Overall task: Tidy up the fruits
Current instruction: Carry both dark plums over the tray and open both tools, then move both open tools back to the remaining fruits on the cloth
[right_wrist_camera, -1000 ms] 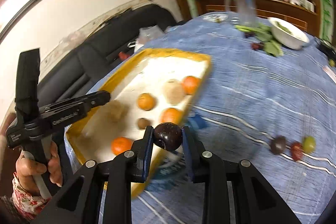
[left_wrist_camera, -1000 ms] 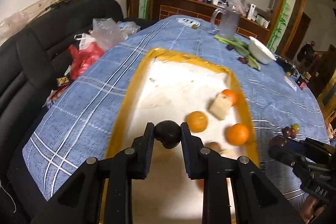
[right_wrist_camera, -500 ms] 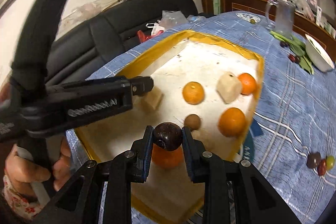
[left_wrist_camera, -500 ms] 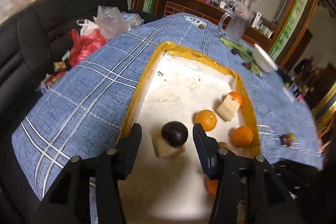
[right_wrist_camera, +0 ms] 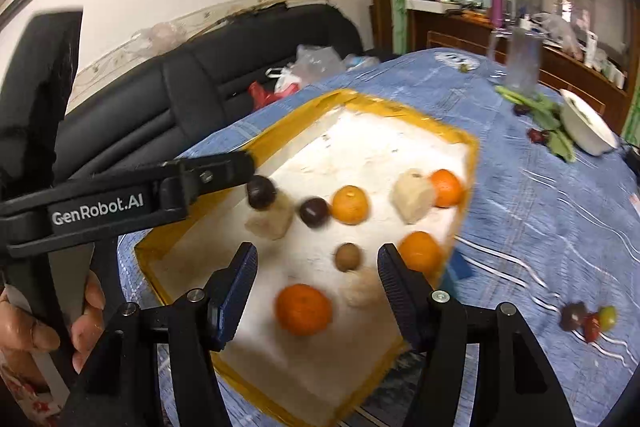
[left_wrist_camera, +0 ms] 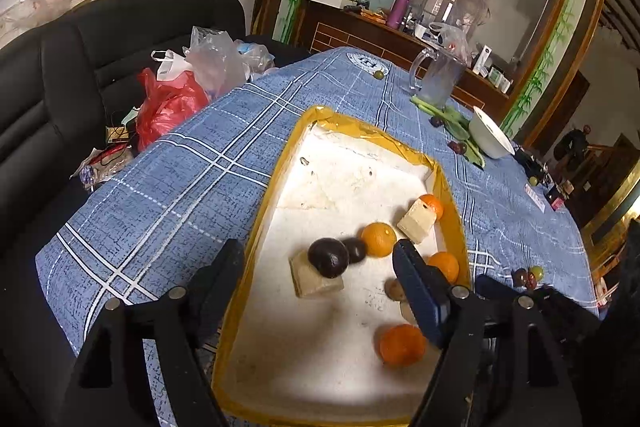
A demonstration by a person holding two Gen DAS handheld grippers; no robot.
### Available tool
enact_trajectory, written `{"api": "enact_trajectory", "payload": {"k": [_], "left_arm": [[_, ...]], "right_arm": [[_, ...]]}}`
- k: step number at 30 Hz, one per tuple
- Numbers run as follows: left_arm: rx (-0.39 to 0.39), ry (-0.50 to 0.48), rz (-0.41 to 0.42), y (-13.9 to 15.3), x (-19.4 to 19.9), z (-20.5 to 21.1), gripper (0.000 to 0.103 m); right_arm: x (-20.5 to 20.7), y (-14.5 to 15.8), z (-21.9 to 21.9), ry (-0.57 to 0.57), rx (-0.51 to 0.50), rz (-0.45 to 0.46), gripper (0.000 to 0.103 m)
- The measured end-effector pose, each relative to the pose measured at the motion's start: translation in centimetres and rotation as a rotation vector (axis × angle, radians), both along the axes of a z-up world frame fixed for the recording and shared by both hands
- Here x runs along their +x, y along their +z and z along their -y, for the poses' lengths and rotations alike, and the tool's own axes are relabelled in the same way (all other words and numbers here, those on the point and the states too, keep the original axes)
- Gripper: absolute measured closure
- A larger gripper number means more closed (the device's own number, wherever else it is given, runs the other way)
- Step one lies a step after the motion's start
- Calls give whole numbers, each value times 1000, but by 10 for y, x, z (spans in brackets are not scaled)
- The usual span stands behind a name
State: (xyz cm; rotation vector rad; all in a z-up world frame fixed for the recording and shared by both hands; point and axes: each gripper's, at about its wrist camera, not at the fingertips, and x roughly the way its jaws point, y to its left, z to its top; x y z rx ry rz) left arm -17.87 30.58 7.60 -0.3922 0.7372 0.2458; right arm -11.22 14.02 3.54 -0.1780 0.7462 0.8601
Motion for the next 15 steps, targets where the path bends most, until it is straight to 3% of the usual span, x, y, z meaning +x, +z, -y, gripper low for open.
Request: {"api": "enact_trajectory", "payload": {"k": [4,15], "left_arm": [[34,-13,-11,1,1,11,27],[244,-109,8,16,2,80,22]], "right_arm": [[4,4,33,-75,30,-15,29],[8,6,108,-240,69,-38,26]]}}
